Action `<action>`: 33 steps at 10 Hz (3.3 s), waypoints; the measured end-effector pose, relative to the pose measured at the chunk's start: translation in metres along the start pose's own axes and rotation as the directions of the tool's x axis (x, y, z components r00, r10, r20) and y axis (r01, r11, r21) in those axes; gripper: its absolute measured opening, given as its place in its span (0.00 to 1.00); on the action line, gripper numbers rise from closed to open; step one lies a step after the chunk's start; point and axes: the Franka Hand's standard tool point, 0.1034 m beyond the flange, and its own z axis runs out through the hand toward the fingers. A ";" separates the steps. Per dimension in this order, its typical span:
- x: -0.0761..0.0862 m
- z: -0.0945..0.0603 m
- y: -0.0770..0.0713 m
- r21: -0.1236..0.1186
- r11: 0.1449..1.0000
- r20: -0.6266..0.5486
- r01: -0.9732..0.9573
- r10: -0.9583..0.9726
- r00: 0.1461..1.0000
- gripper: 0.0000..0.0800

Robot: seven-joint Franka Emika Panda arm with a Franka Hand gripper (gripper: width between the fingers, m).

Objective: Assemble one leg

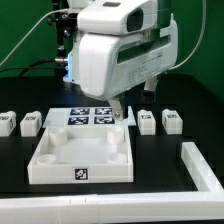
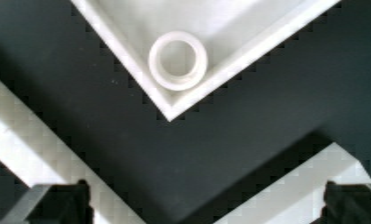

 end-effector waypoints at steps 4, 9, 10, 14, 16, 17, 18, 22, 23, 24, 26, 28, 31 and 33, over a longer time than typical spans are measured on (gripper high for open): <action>0.000 0.000 0.000 0.000 0.999 0.000 0.036 -0.036 0.999 0.81; -0.051 0.012 -0.042 -0.024 0.838 0.018 0.546 -0.545 0.838 0.81; -0.050 0.013 -0.041 -0.024 0.767 0.022 0.641 -0.641 0.767 0.81; -0.054 0.015 -0.040 -0.017 0.694 0.030 0.720 -0.719 0.694 0.81; -0.110 0.044 -0.069 0.008 0.731 0.023 0.682 -0.682 0.731 0.81; -0.130 0.057 -0.079 0.027 0.735 0.016 0.678 -0.678 0.735 0.81; -0.141 0.074 -0.081 0.029 0.740 0.005 0.672 -0.672 0.740 0.81; -0.155 0.108 -0.067 0.069 0.771 -0.014 0.633 -0.634 0.773 0.81; -0.155 0.108 -0.067 0.070 0.771 -0.014 0.633 -0.634 0.773 0.81; -0.155 0.108 -0.067 0.070 0.771 -0.014 0.633 -0.634 0.773 0.62; -0.156 0.109 -0.067 0.071 0.771 -0.014 0.633 -0.634 0.774 0.45; -0.155 0.108 -0.065 0.063 0.772 -0.014 0.632 -0.633 0.774 0.09; -0.154 0.108 -0.065 0.059 0.773 -0.014 0.632 -0.632 0.775 0.09; -0.154 0.107 -0.064 0.058 0.773 -0.014 0.632 -0.632 0.775 0.09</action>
Offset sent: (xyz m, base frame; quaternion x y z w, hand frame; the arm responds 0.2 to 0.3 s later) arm 0.0000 0.0000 0.0000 0.0000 0.0000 -0.0899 0.9960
